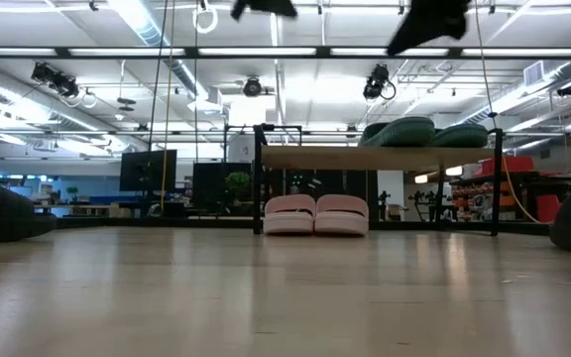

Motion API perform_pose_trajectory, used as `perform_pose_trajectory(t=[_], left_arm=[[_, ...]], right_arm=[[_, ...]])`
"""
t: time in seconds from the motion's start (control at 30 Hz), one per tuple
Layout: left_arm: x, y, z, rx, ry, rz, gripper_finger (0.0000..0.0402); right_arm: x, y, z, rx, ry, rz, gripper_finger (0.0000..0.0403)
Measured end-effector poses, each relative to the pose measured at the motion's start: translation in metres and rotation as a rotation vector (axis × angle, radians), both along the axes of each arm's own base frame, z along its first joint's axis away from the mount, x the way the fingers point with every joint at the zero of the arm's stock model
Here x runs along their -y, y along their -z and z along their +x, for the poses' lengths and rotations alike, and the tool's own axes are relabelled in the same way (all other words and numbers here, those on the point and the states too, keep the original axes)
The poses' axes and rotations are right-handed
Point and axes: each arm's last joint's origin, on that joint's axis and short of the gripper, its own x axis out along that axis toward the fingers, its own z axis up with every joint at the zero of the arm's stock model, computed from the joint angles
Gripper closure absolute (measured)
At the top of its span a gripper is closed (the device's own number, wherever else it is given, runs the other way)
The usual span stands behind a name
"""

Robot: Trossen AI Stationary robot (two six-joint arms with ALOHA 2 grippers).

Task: Pick and place slides into the shelf
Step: Put the left dark green slide on the shelf

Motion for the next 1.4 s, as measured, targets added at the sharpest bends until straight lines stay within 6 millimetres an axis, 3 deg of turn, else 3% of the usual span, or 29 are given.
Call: perform_pose_trajectory(t=[0.2,0.47,0.7,0.87,1.17,1.4], left_arm=[[0.027,-0.026,-0.022,0.077,0.059,0.022,0.0398],[0.033,-0.025,-0.021,0.054,0.09,0.047,0.0384],[0.033,-0.022,-0.02,0.021,0.104,0.078,0.0397],[0.033,-0.02,-0.02,-0.006,0.104,0.076,0.0384],[0.033,-0.013,-0.023,-0.079,0.106,0.057,0.0394],[0.034,-0.01,-0.024,-0.099,0.099,0.031,0.0389]], right_arm=[[0.055,-0.003,0.023,0.082,-0.039,0.085,0.0403],[0.115,0.045,0.058,-0.086,0.034,0.044,0.0403],[0.162,0.048,0.08,-0.098,0.116,0.11,0.0403],[0.173,0.052,0.088,-0.203,0.19,0.137,0.0403],[0.171,0.051,0.069,-0.358,0.374,0.075,0.0403],[0.173,0.051,0.064,-0.387,0.401,0.078,0.0403]])
